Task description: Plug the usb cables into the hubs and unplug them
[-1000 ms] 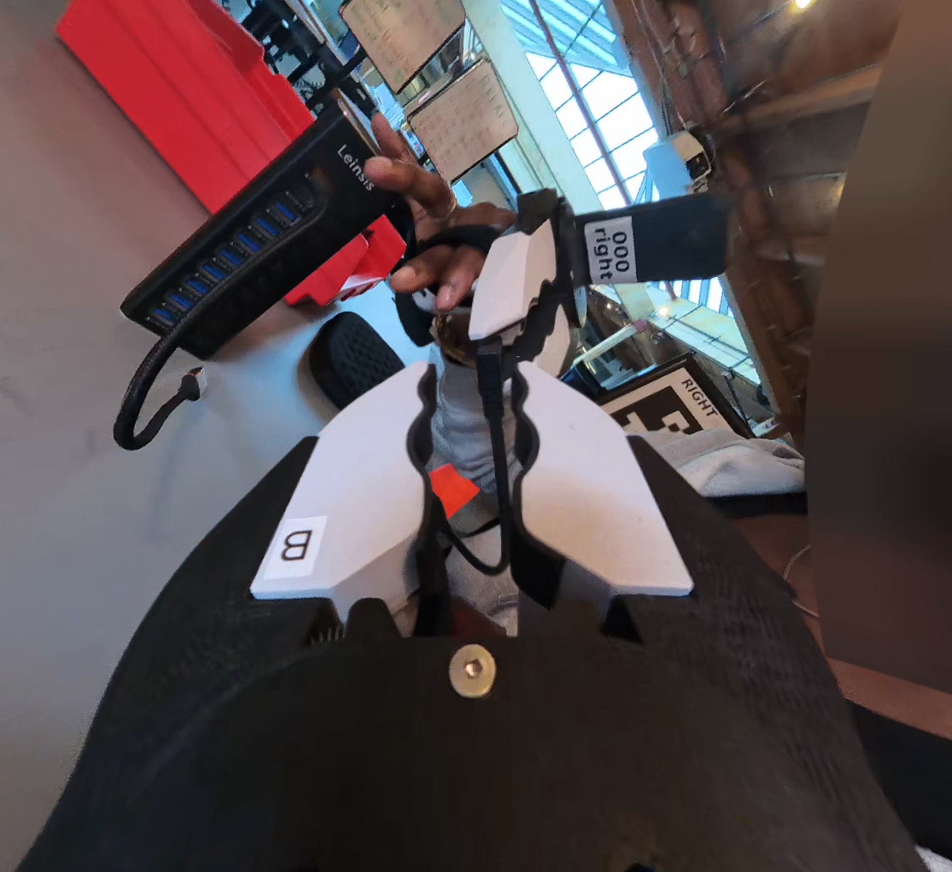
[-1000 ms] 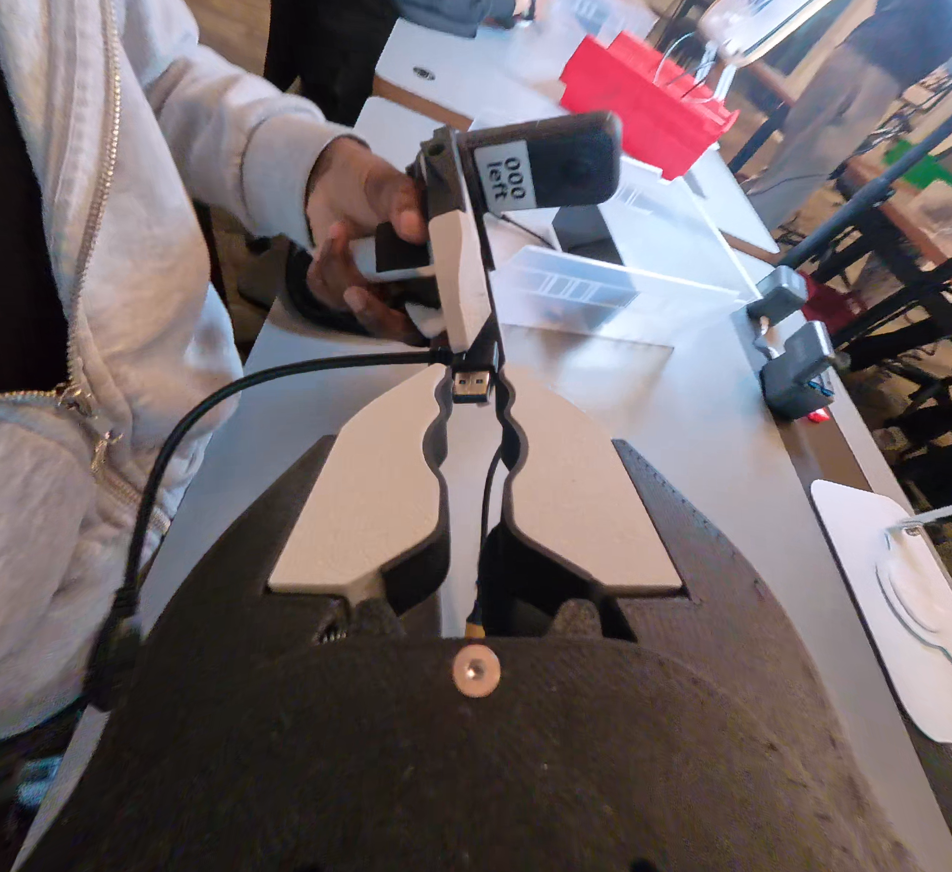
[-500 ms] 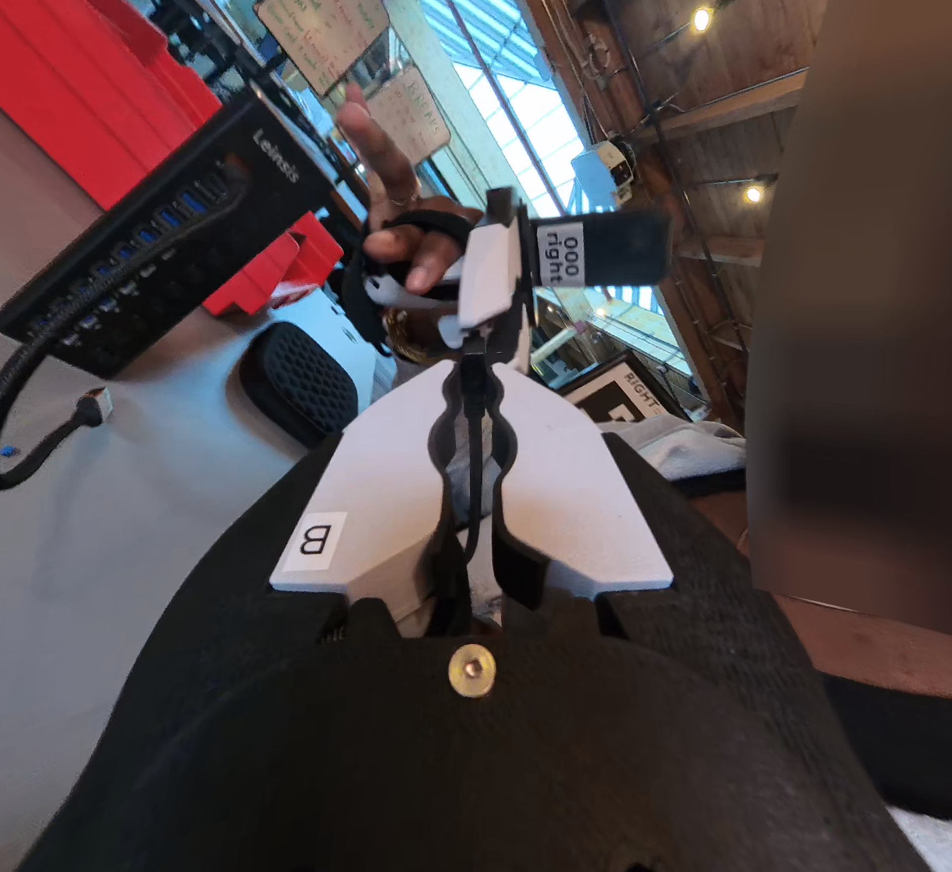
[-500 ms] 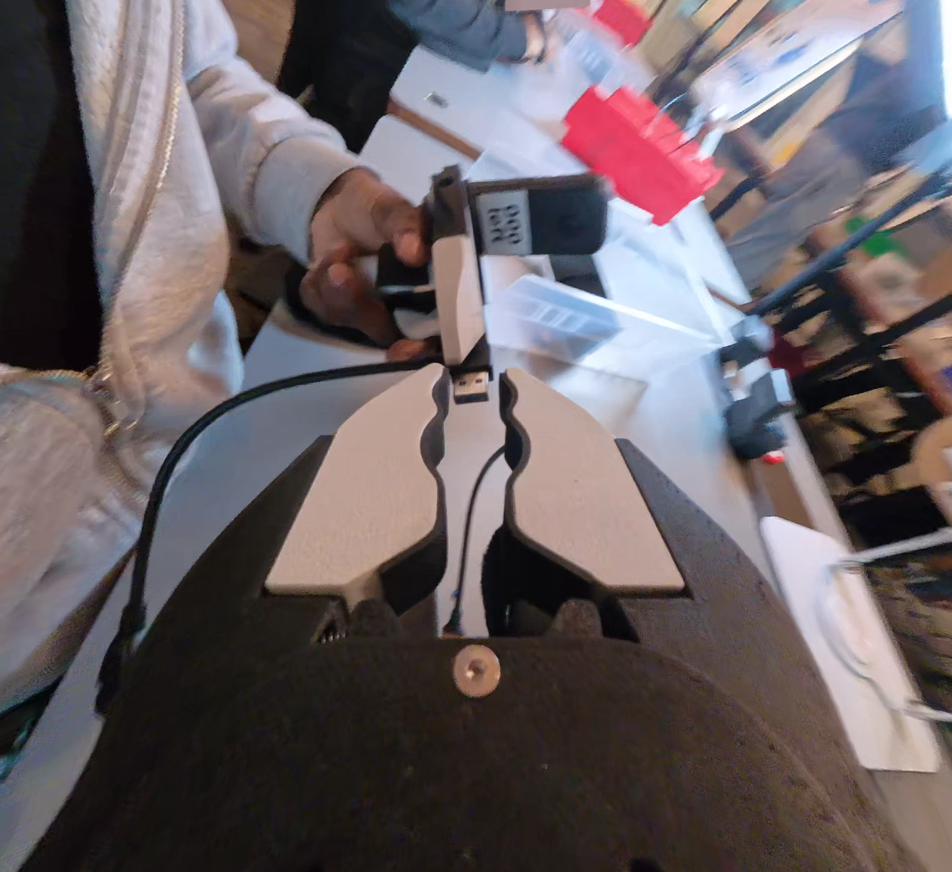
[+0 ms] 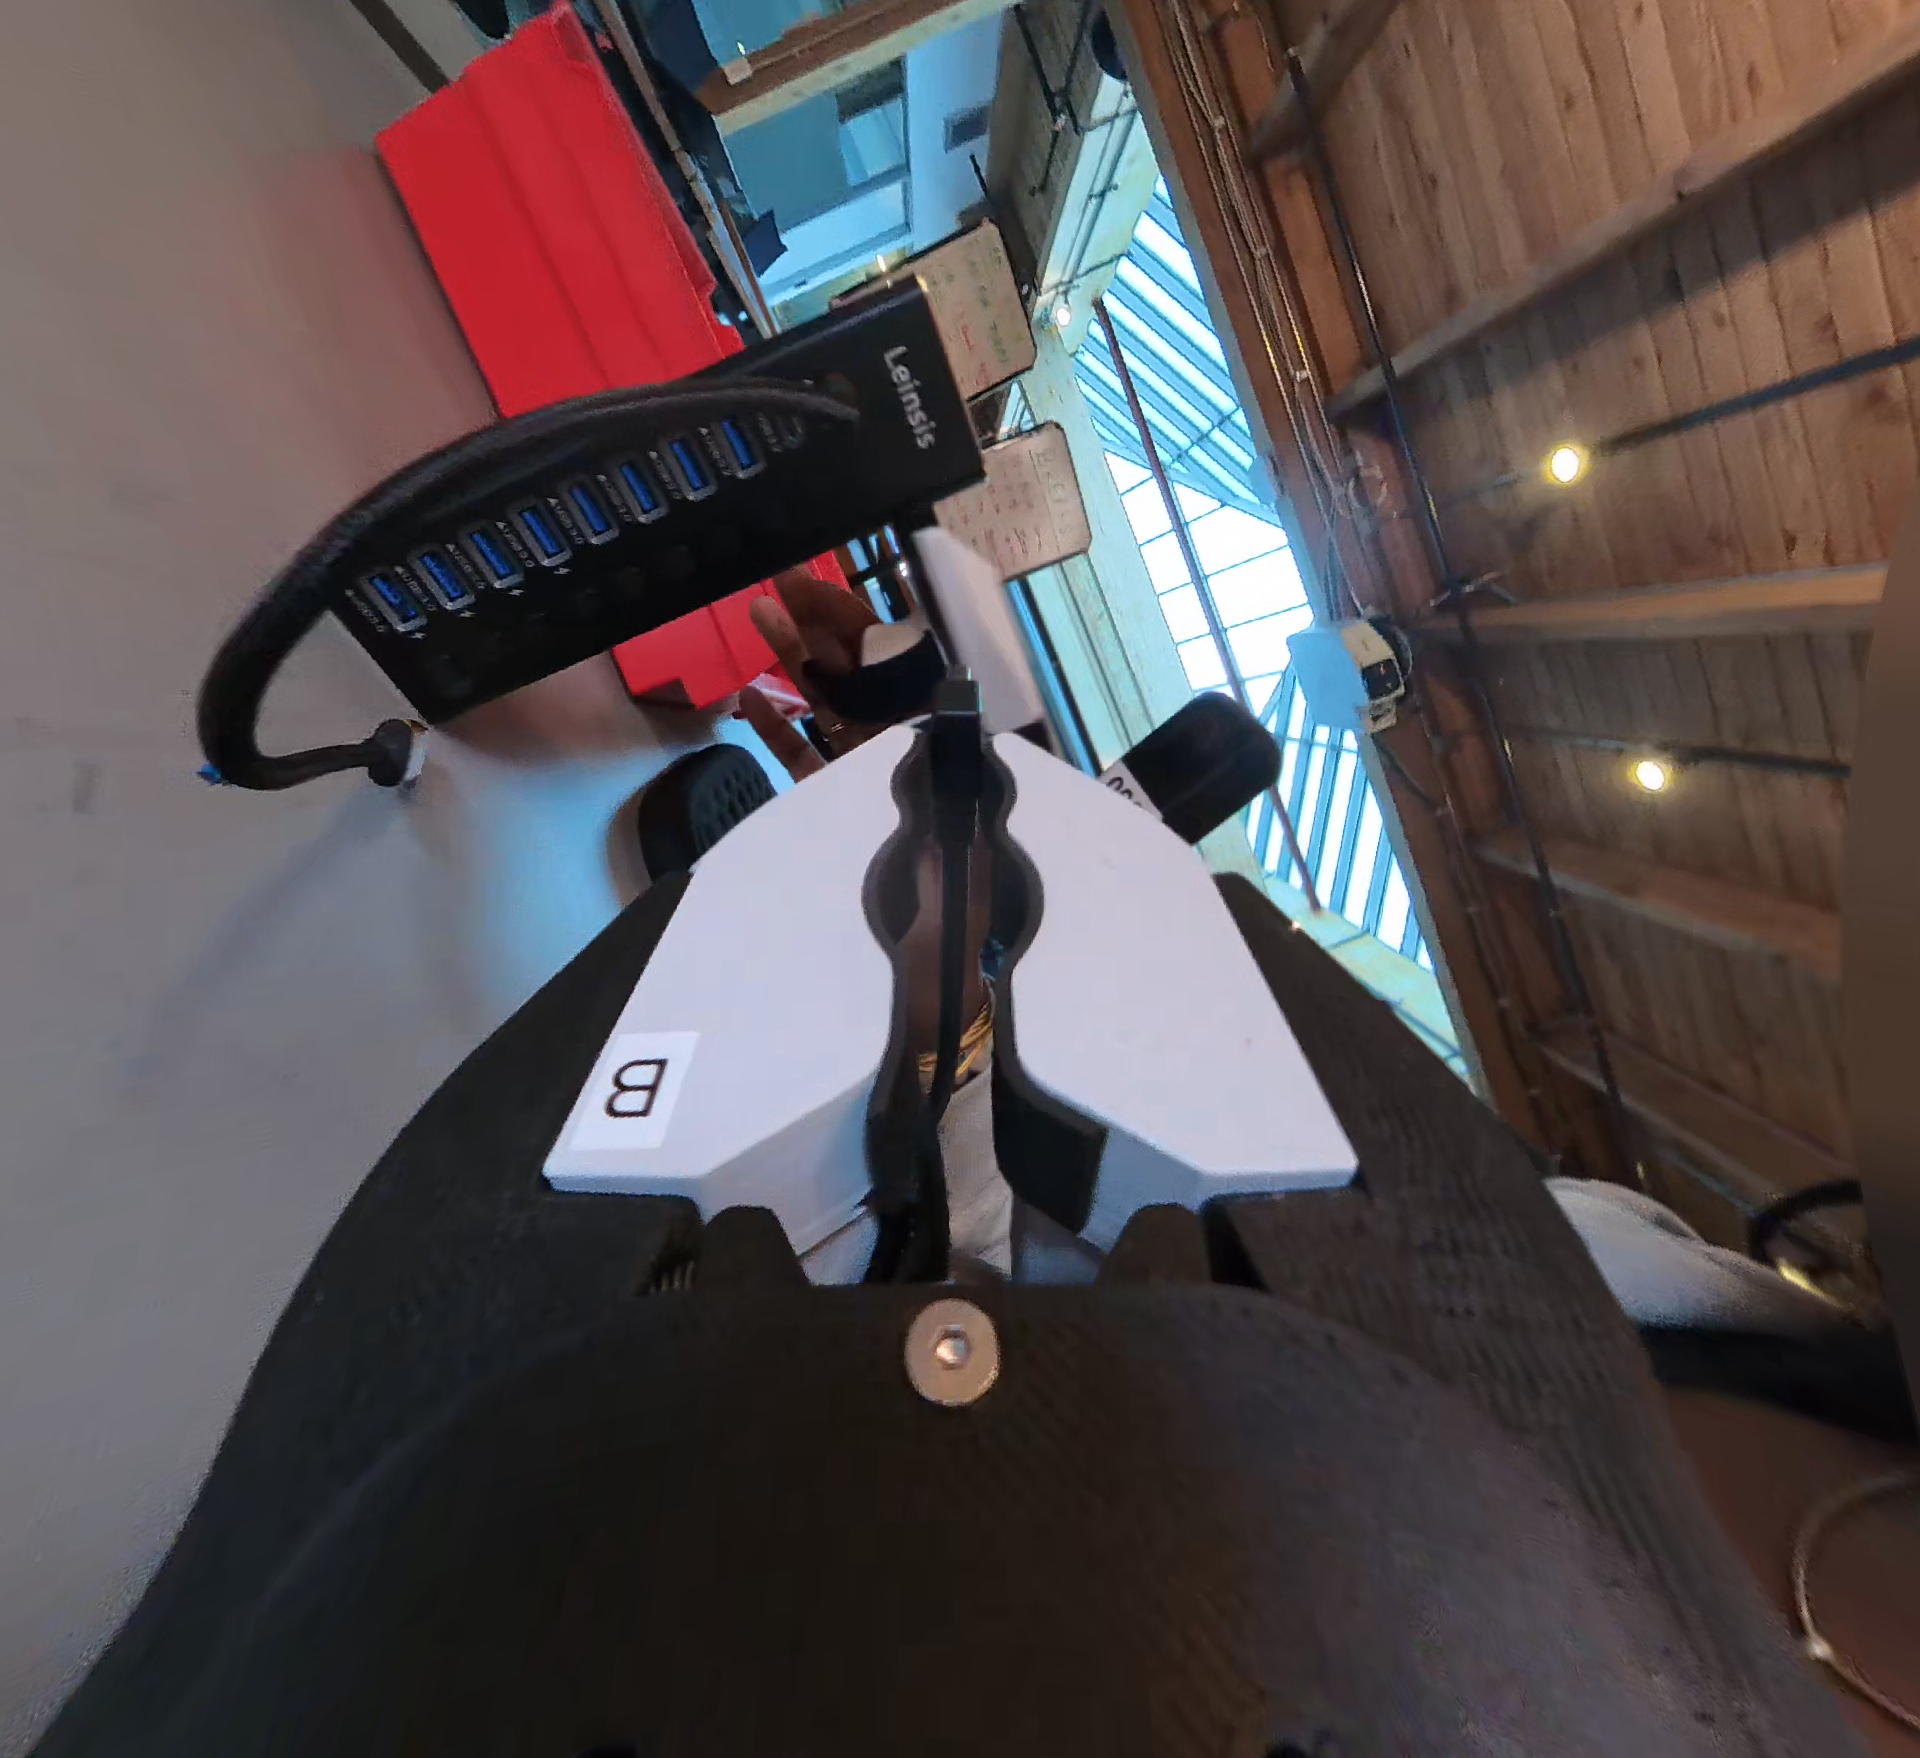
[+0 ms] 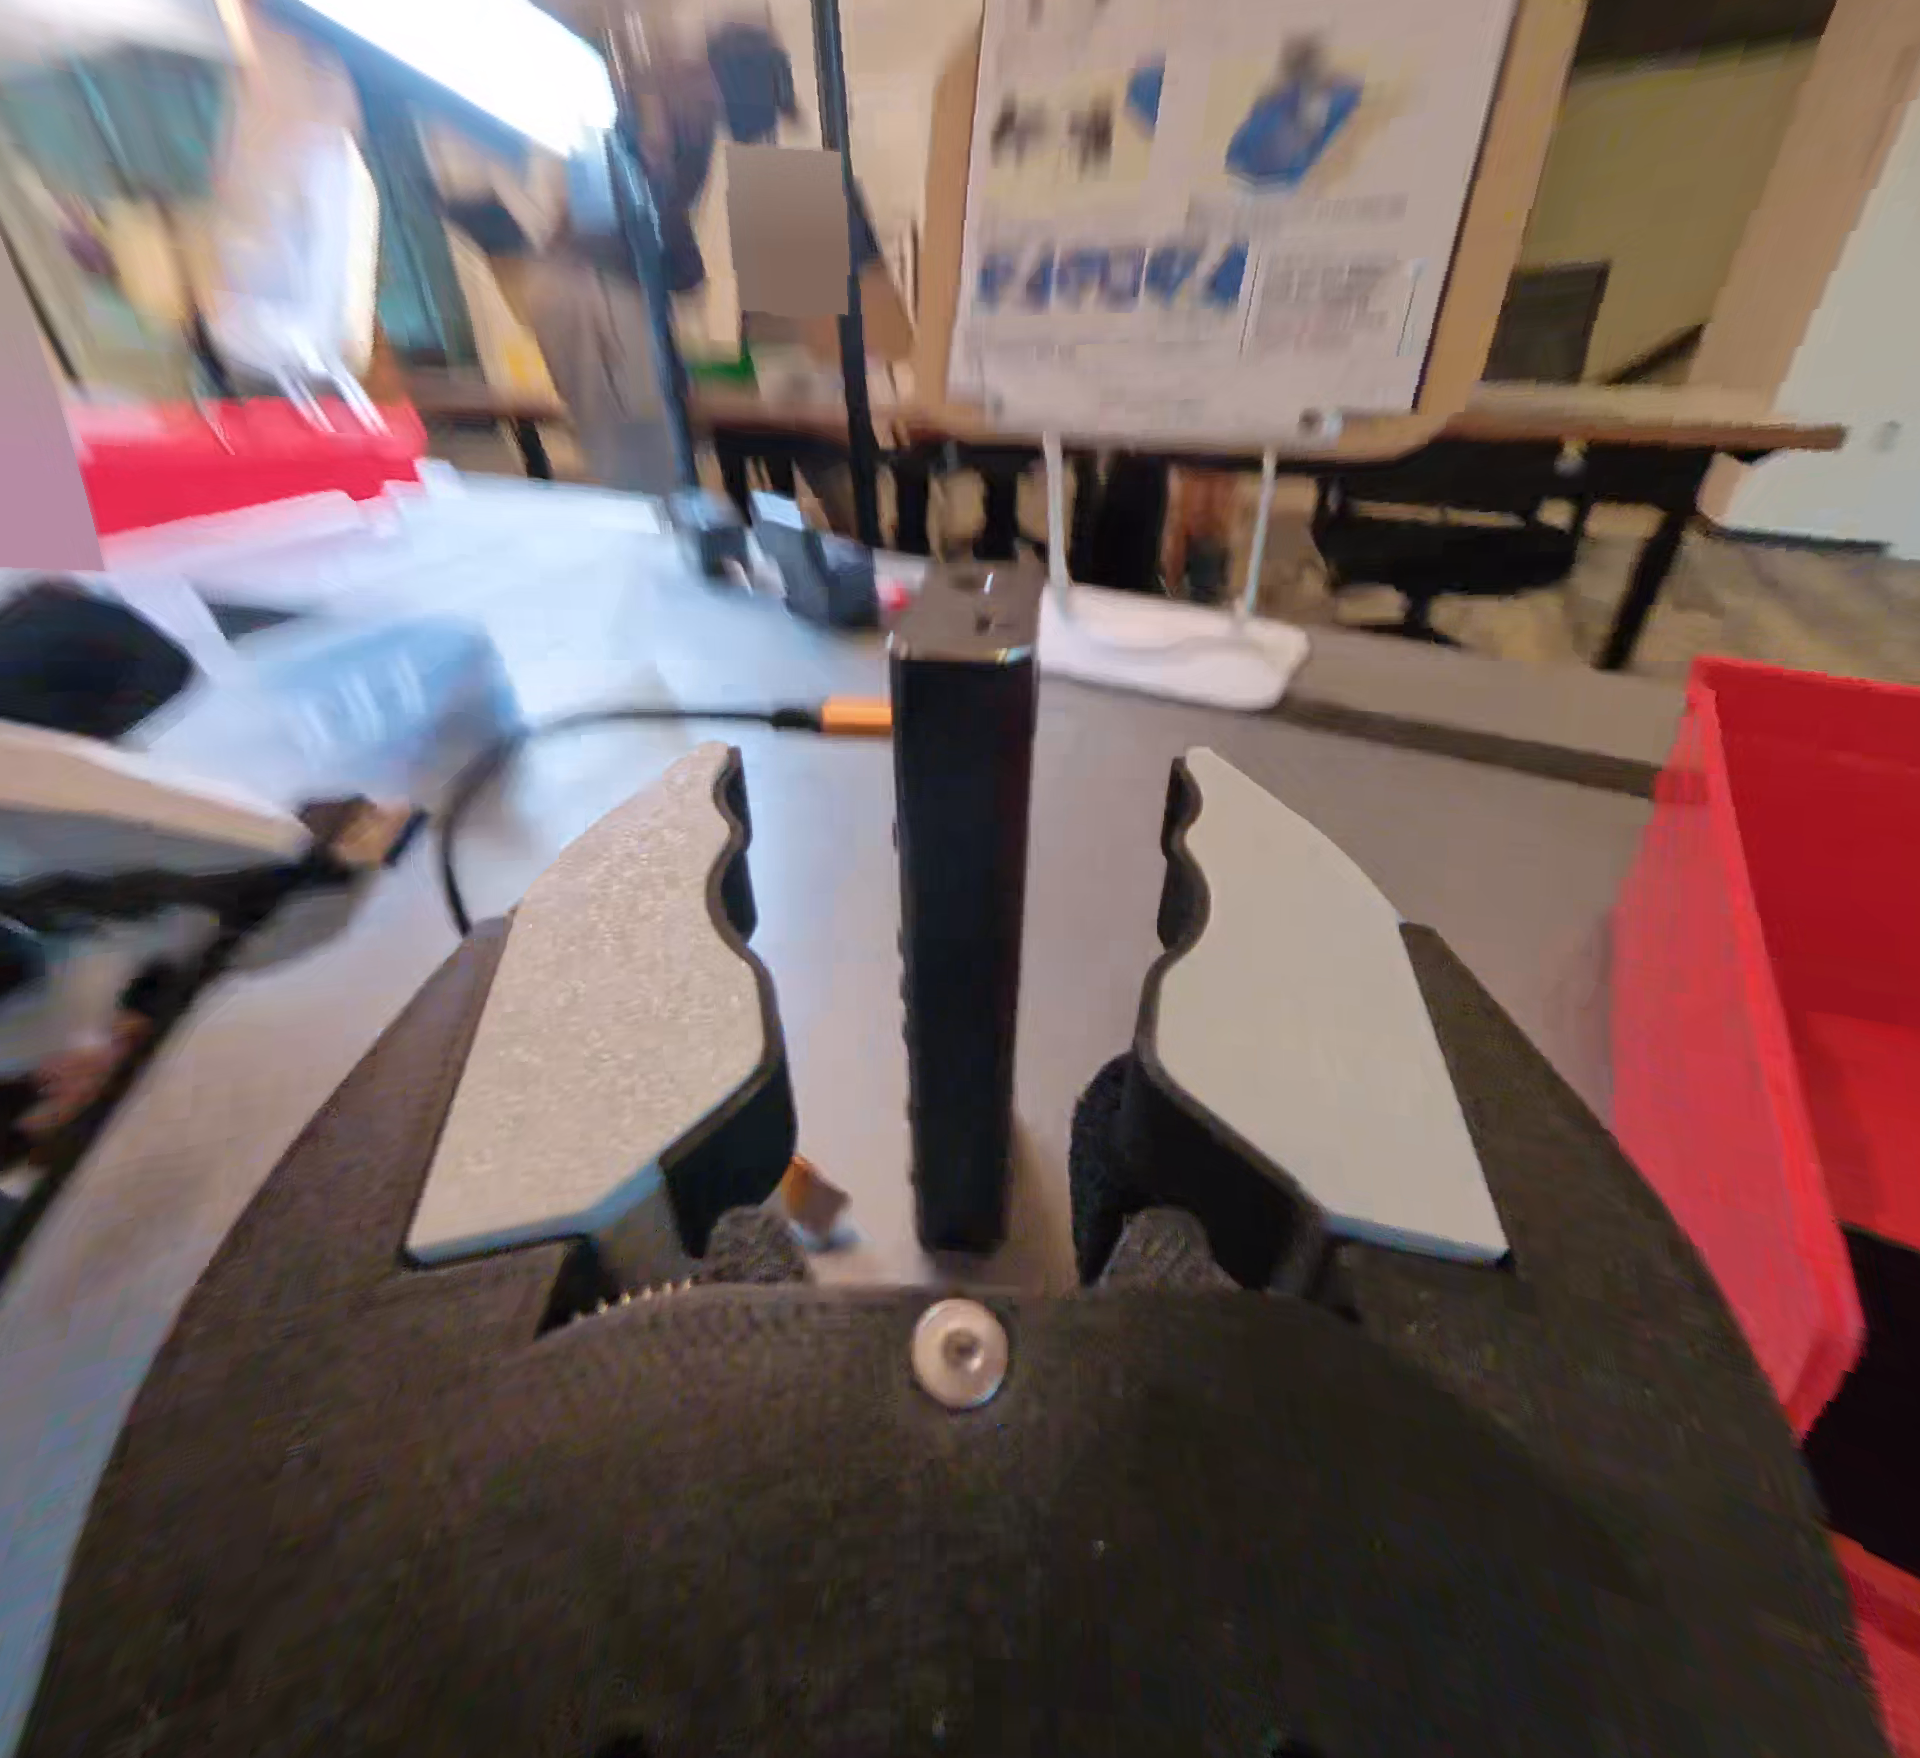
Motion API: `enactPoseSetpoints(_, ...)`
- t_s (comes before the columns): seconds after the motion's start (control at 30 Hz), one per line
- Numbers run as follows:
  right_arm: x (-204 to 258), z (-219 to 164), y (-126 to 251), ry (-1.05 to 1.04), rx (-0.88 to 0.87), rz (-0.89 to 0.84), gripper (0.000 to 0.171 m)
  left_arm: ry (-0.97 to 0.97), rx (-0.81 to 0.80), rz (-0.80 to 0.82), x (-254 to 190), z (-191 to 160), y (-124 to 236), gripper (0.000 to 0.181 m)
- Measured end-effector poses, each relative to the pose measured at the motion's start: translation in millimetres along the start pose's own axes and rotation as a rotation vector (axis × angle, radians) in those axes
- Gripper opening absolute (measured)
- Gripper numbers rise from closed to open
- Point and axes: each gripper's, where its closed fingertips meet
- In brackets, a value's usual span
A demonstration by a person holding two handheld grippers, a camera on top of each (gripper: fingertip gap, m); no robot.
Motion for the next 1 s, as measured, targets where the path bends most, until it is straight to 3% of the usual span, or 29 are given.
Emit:
enactPoseSetpoints(0.07,-7,-21,-14,0.065,0.15,-0.038,0.065,0.018,-0.027,0.027,8,5,-6,0.008)
enactPoseSetpoints(0.17,-11,-28,-29,0.008,0.138,-0.011,0.029,0.061,-0.055,0.064,21,12,-15,0.008)
enactPoseSetpoints(0.47,-5,-22,-28,-0.139,-0.021,0.009,0.028,0.193,-0.075,0.083,42,18,-45,0.008)
enactPoseSetpoints(1.0,25,-8,-27,0.052,-0.079,-0.046,0.028,0.222,-0.117,0.082,41,21,-52,0.009)
Point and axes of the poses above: each gripper's, where its closed fingertips meet, y back along the fingers, z out of its top, x = y × z across the jaws, and after that the axes turned 15 degrees about z, right-handed
